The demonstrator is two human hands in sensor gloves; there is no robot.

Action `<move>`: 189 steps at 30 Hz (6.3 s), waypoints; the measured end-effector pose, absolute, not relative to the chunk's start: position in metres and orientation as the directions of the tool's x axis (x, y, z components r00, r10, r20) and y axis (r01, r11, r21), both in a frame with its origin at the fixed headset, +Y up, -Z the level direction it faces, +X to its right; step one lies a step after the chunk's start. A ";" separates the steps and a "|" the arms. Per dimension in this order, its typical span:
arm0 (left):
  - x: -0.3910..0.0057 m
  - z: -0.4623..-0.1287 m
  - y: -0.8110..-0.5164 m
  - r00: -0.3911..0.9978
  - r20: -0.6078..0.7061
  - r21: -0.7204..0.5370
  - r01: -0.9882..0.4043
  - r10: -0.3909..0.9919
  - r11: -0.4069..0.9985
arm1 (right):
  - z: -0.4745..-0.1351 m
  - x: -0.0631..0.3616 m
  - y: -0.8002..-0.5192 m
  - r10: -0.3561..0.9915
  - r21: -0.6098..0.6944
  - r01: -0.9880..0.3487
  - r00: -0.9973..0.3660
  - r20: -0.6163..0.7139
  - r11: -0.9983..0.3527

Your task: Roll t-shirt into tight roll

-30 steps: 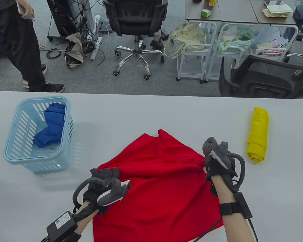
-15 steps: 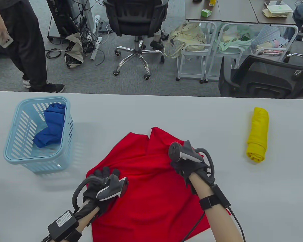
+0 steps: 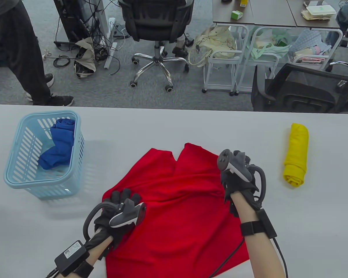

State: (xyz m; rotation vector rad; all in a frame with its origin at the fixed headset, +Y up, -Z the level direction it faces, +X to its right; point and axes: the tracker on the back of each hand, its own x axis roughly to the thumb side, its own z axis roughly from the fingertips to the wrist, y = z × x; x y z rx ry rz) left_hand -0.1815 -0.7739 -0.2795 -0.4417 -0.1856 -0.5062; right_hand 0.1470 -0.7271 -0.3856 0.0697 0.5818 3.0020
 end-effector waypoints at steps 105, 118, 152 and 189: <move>-0.182 -0.472 -0.678 0.681 -0.268 -0.195 0.654 -0.681 0.731 | -0.405 0.195 -0.805 0.036 0.665 -0.207 -0.965 -0.261 -0.717; -0.226 -0.465 -0.782 0.949 -0.305 -0.600 -0.124 -0.083 0.790 | -0.405 0.193 -0.805 0.029 0.651 -0.212 -0.959 -0.280 -0.729; -0.217 -0.313 -0.788 0.962 0.204 -0.523 0.263 -0.180 0.811 | -0.403 0.166 -0.751 -0.113 0.517 0.056 -0.990 -0.080 -0.854; -0.214 -0.309 -0.783 0.950 0.252 -0.483 0.290 -0.186 0.826 | -0.340 0.170 -0.776 0.012 0.568 0.051 -0.994 0.106 -0.822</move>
